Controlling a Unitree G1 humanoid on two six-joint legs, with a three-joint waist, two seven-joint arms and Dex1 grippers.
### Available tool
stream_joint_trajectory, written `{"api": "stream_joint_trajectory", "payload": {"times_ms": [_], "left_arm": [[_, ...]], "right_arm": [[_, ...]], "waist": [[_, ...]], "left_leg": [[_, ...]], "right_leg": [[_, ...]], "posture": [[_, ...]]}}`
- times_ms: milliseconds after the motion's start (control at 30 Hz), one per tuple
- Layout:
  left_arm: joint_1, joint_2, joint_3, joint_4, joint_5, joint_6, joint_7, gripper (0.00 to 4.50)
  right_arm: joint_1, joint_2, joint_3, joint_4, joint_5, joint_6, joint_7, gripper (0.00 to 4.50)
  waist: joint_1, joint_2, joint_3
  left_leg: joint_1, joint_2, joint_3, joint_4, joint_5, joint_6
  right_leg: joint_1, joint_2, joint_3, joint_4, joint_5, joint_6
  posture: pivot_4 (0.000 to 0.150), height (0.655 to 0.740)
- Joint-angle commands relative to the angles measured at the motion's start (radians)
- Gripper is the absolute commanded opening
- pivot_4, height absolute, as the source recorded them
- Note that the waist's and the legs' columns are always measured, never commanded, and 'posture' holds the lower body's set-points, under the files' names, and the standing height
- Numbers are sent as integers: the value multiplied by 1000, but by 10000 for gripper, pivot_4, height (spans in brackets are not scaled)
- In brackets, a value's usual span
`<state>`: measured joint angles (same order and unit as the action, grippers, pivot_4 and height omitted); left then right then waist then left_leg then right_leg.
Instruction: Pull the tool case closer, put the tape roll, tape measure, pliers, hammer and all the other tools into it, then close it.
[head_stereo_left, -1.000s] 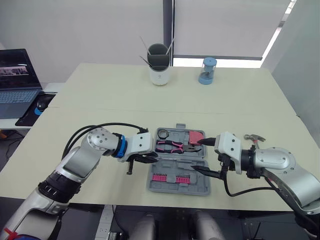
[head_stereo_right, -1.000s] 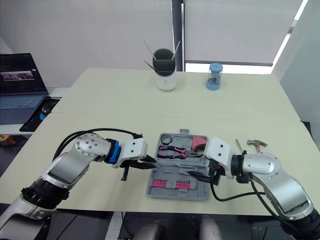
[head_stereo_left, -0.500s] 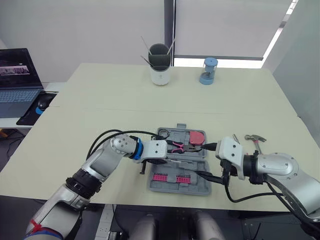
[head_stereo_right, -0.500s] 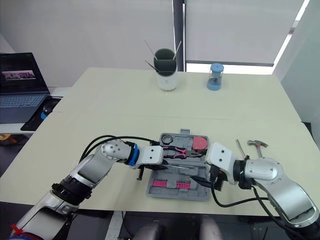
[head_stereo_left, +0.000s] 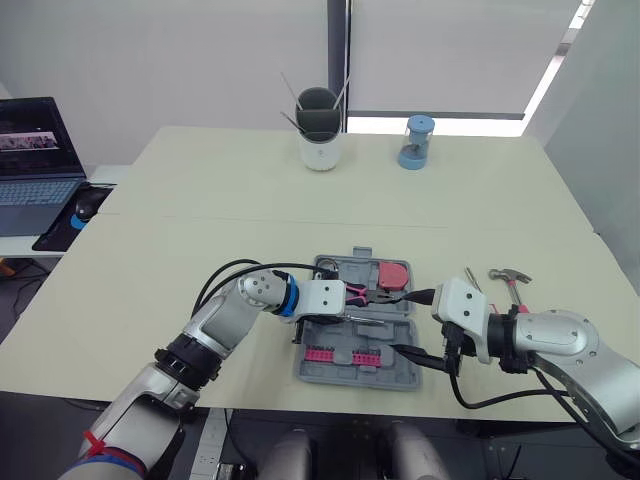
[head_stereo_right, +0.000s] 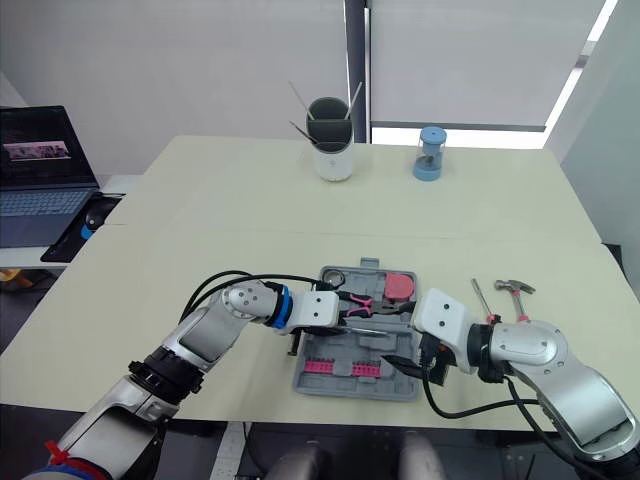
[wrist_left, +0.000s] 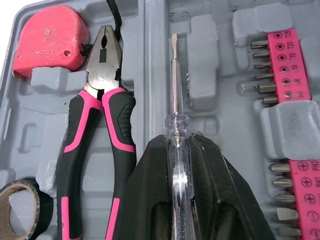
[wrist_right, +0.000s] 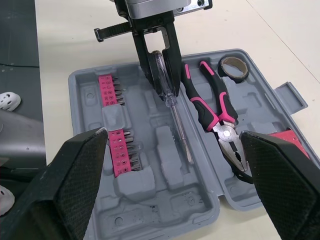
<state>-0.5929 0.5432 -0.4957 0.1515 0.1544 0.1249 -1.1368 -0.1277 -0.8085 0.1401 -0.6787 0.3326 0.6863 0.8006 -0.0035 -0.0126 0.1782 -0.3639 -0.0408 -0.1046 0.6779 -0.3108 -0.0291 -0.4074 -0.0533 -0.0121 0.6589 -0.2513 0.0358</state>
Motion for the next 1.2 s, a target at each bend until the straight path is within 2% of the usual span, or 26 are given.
{"api": "stream_joint_trajectory", "payload": {"times_ms": [33,600,667,767,1100,1200], "left_arm": [[-13,-10,-1,-8,11,-17,1,2261],[1,-38,-15,-3,37,-6,12,2261],[1,-40,-11,-6,35,-7,15,9786],[11,-40,-4,-37,16,14,1,18484],[10,-33,10,-68,3,15,1,18484],[13,-34,11,-63,-4,16,5,12455]], "right_arm": [[-1,-10,-24,-39,4,-2,-7,45000],[-13,-9,-12,-19,-9,-10,-12,45000],[-15,-6,-9,-18,-10,-11,-14,45000],[-20,1,-7,-17,-8,-9,-19,45000],[-25,1,0,-7,-13,-17,-16,45000],[-28,2,3,-1,-16,-21,-13,45000]], "waist": [[0,0,0],[0,0,0],[0,0,0],[0,0,0],[0,0,0],[0,0,0]], "left_leg": [[0,0,0,0,0,0],[0,0,0,0,0,0],[0,0,0,0,0,0],[0,0,0,1,0,0],[0,0,0,1,0,0],[0,0,0,1,0,0]], "right_leg": [[0,0,0,0,0,0],[0,0,0,1,0,0],[0,0,0,1,0,0],[0,0,0,1,0,0],[0,0,0,2,0,0],[0,0,0,2,0,0]], "posture": [[1500,7400],[1500,7400],[1500,7400],[1500,7400],[1500,7400],[1500,7400]]}}
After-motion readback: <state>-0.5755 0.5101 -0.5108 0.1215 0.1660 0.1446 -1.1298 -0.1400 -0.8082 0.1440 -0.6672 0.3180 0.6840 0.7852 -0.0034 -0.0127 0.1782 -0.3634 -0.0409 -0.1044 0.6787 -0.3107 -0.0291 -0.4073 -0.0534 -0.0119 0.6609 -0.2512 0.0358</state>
